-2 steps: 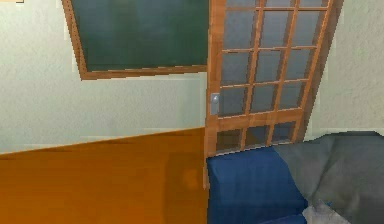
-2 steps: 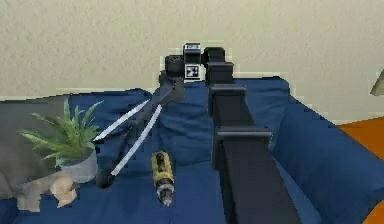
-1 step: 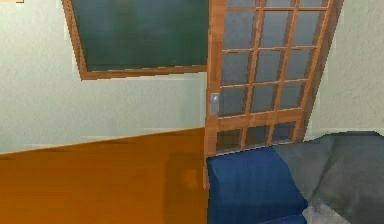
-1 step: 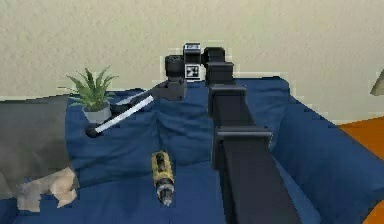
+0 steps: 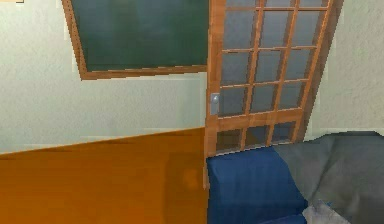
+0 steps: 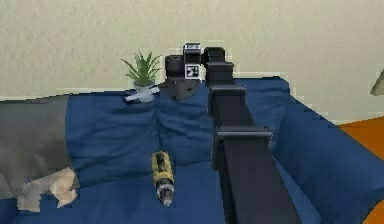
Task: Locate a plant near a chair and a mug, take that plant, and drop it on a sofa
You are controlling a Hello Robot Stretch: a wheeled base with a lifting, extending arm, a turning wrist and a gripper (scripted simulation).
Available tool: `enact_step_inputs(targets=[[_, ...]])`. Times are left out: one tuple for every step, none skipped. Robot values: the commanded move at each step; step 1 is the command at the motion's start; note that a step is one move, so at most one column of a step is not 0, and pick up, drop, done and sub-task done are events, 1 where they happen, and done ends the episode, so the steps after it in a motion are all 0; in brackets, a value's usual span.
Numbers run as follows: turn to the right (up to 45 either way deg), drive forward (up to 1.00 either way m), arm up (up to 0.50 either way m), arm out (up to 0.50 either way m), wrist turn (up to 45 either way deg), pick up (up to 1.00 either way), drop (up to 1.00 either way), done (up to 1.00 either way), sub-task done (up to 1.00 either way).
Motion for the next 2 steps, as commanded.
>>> enact_step_inputs(targets=[[0.0,0.00,0.00,0.00,30.0,0.00,0.00,0.00,0.00],[0.0,0.00,-0.34,0.00,0.0,0.00,0.00,0.00,0.00]])
